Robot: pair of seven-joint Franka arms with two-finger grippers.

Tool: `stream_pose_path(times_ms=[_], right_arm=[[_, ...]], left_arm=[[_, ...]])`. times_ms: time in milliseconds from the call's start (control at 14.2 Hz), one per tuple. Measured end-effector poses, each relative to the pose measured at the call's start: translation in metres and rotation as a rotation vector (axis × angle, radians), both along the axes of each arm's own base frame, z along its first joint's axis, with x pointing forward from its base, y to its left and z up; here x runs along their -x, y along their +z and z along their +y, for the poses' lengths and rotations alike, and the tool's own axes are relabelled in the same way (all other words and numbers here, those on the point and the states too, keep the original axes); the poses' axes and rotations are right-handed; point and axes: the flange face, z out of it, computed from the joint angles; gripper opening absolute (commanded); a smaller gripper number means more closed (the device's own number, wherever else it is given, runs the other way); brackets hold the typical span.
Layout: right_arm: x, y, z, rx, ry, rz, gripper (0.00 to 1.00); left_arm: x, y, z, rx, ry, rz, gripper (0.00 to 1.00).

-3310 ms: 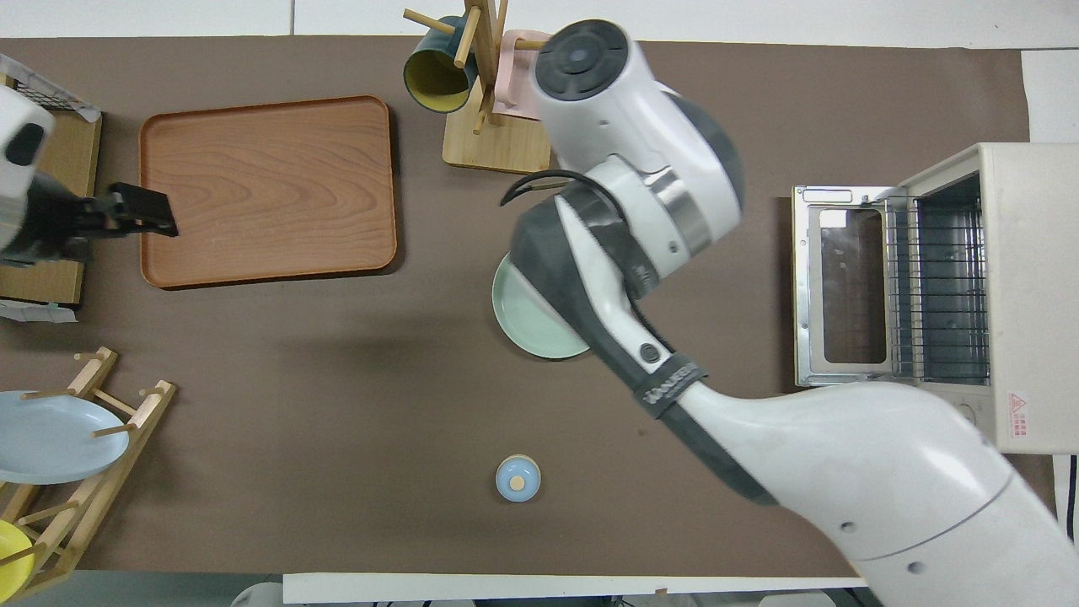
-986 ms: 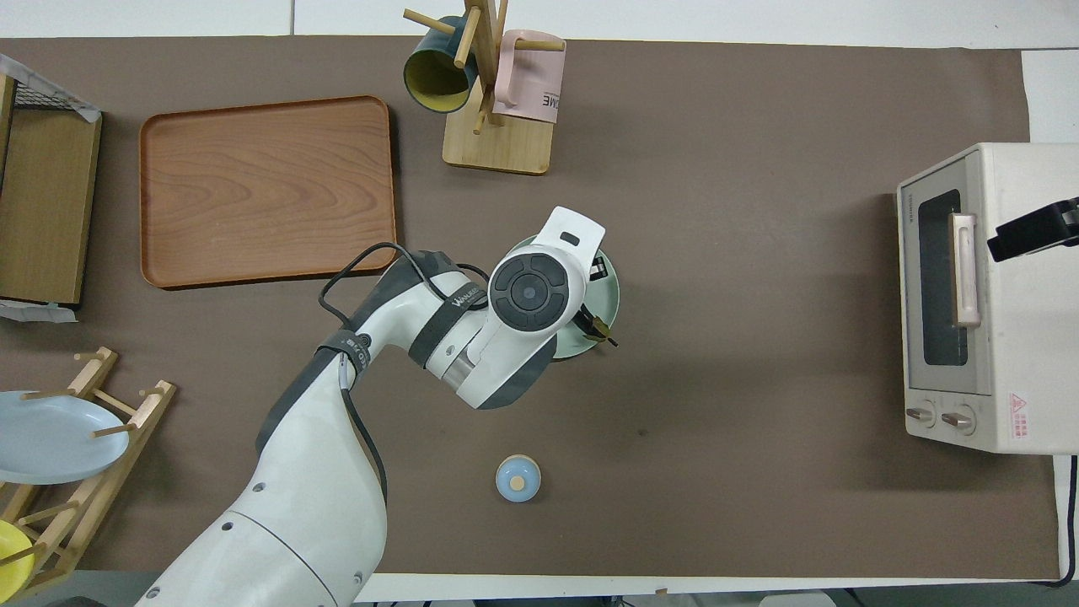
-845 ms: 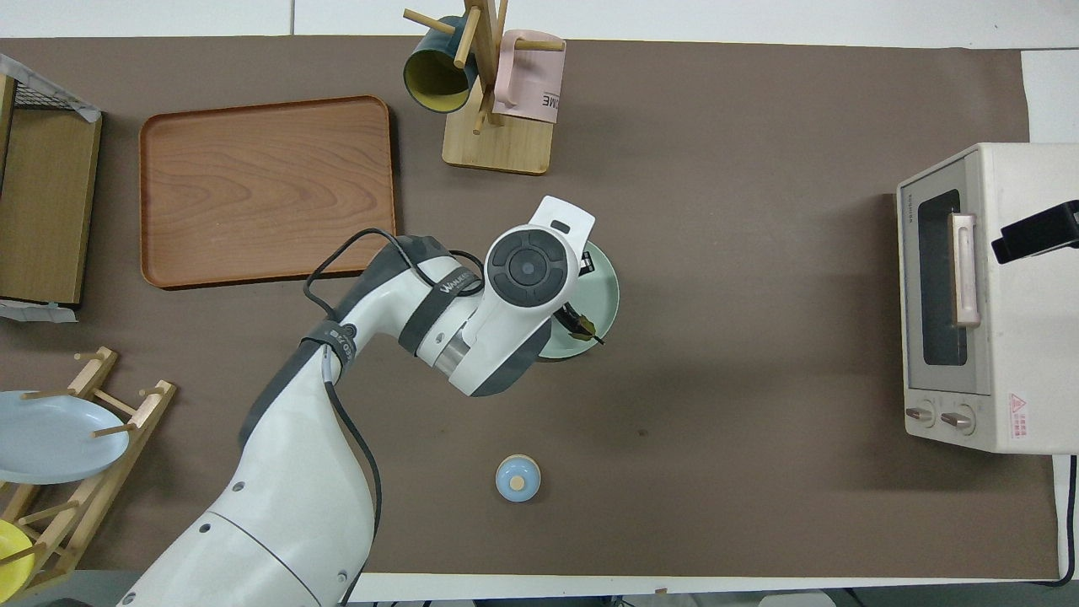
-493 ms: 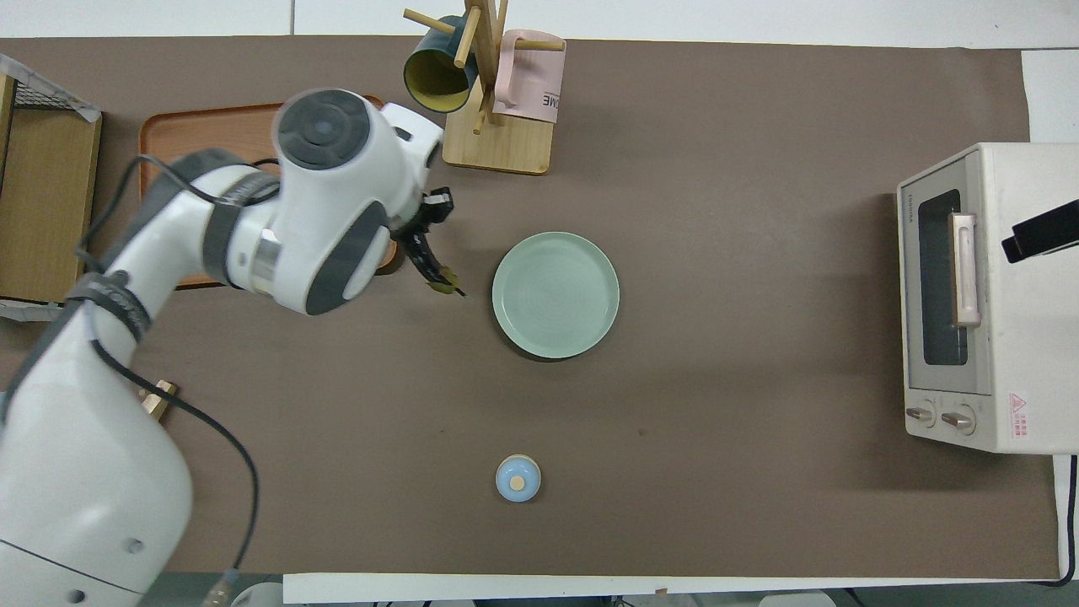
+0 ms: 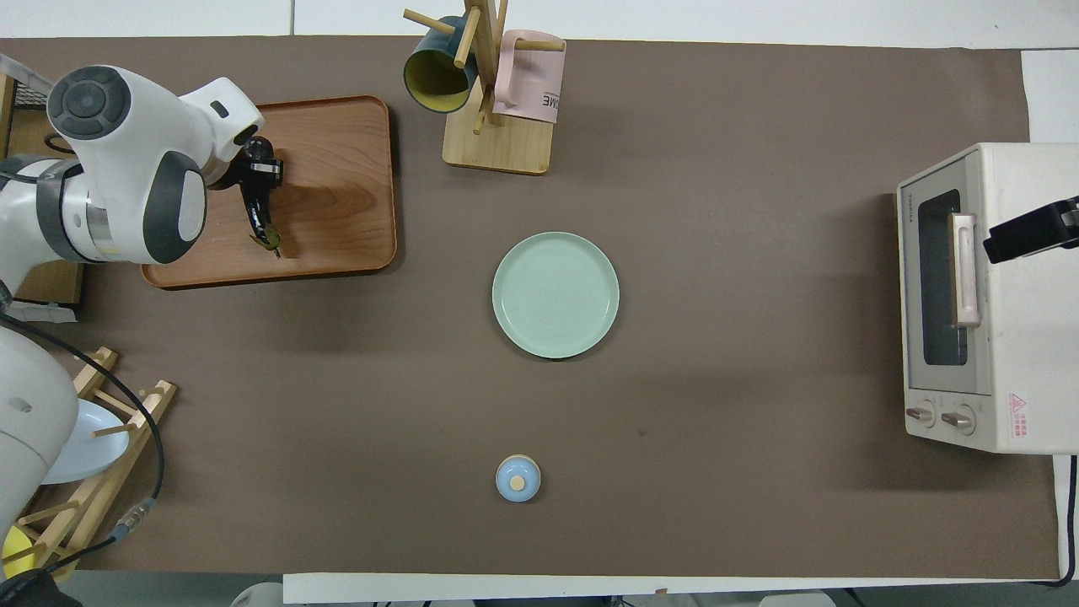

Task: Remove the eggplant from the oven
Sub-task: 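Carry the eggplant with the left gripper onto the wooden tray, then release the eggplant and withdraw the left gripper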

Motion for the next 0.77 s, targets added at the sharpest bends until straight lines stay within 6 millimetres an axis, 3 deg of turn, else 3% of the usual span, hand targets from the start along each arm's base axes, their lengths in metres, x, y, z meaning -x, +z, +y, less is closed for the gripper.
stream_pose_path(times_ms=[141,282,423,634,775], right_arm=[[0.0,0.0,-0.004,0.0,-0.007,0.001,1.0],[0.001,-0.002,-0.004,0.0,-0.007,0.003,1.0],[0.005,-0.004,-0.004,0.0,-0.006,0.002,1.0],[0.008,-0.006,-0.009,-0.004,-0.016,0.003,1.0],[0.008,-0.007,-0.017,-0.019,-0.032,0.005,1.0]], left_arm=[[0.0,0.004,0.0,-0.003,-0.001,0.005,1.0],[0.005,0.036,0.006,-0.01,0.028,0.048,1.0],[0.021,0.103,0.024,-0.013,0.072,0.088,1.0],[0.071,0.212,0.053,0.003,0.168,0.125,1.0],[0.105,0.268,0.072,0.023,0.202,0.135,1.0]])
